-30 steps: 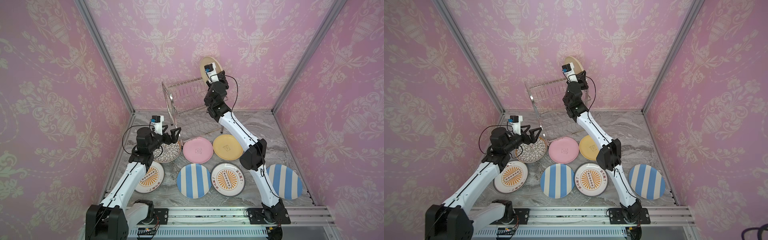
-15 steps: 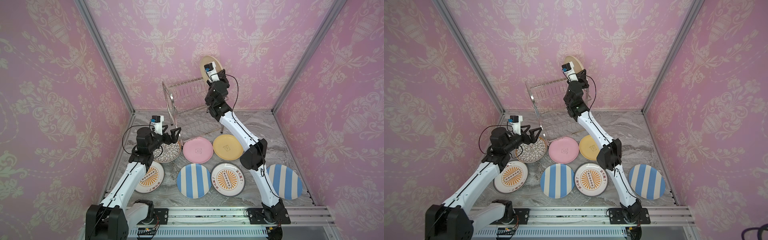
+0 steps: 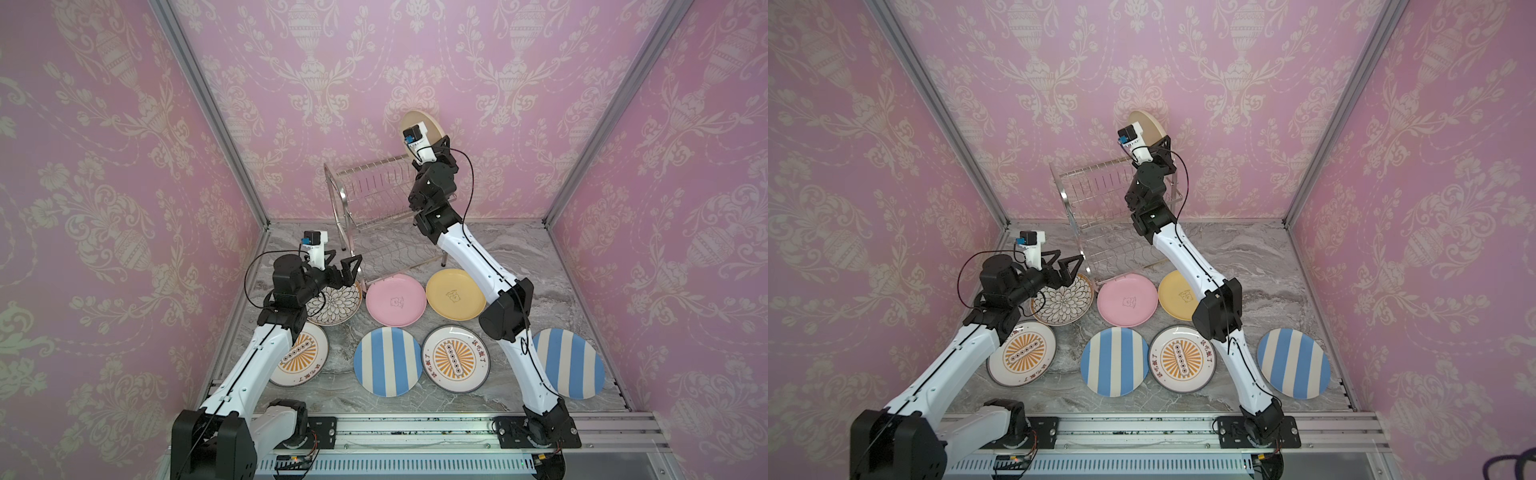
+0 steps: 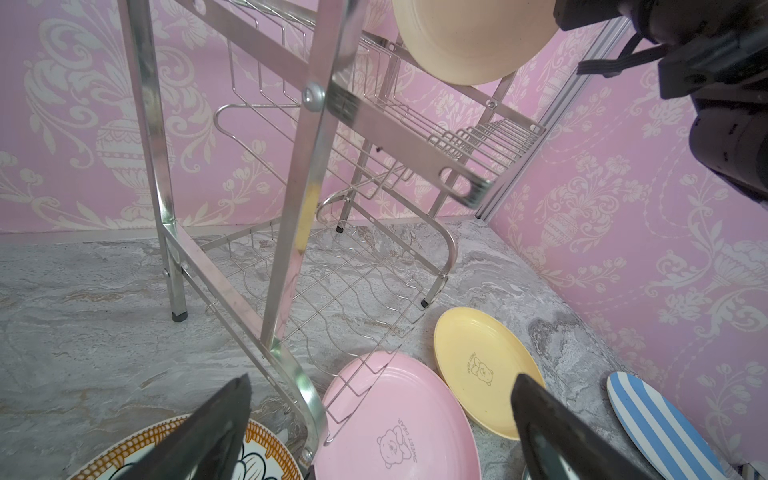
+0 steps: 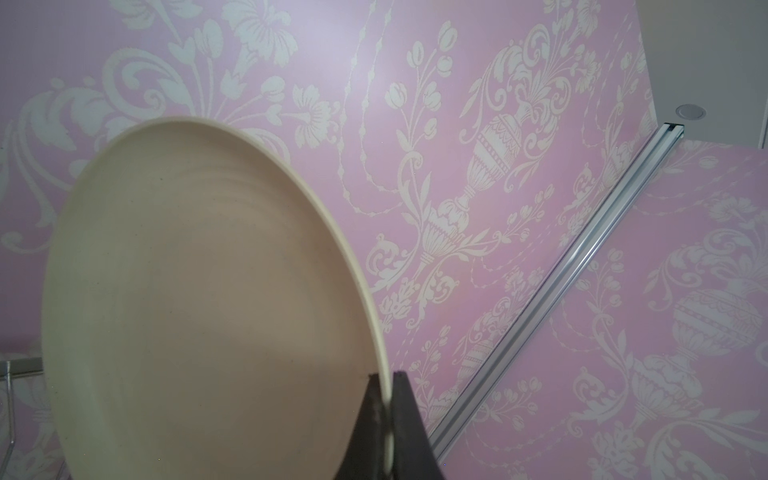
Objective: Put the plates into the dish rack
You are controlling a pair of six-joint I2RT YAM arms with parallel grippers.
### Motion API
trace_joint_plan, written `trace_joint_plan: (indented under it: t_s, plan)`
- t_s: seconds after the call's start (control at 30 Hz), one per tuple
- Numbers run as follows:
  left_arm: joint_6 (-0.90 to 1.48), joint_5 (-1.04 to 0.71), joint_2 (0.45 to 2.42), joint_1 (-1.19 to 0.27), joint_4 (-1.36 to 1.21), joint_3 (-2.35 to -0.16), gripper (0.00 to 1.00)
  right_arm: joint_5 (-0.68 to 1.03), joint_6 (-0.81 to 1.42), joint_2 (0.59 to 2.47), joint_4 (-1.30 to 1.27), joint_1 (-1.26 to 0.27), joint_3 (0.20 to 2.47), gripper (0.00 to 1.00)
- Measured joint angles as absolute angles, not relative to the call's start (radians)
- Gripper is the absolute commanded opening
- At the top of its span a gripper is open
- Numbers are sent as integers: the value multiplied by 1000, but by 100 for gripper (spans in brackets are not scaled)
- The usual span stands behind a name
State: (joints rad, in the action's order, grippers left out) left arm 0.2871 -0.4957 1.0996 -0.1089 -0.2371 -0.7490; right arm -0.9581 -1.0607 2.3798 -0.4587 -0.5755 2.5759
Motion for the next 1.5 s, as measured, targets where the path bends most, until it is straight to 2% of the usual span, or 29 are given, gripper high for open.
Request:
trace_joint_plan:
  t_s: [0.43, 1.0, 1.07, 1.23, 1.4, 1.5]
  plan:
    - [287, -495, 1086, -109, -237, -749, 99, -934, -1017, 2377, -415, -565, 2517, 0]
    - [287, -495, 1087, -109, -237, -749, 99, -959, -1066, 2382, -440, -564, 2510, 0]
    - [287, -495, 1087, -109, -237, -749, 99, -970, -1066, 2382, -459, -564, 2493, 4]
    - [287, -495, 1087, -109, -237, -749, 99, -980, -1063, 2380, -474, -564, 2487, 5]
    - [287, -495, 1087, -109, -237, -749, 99, -992, -1069, 2374, -472, -561, 2470, 19]
    - [287, -495, 1087, -109, -237, -749, 99, -997, -1073, 2367, -473, -553, 2440, 22]
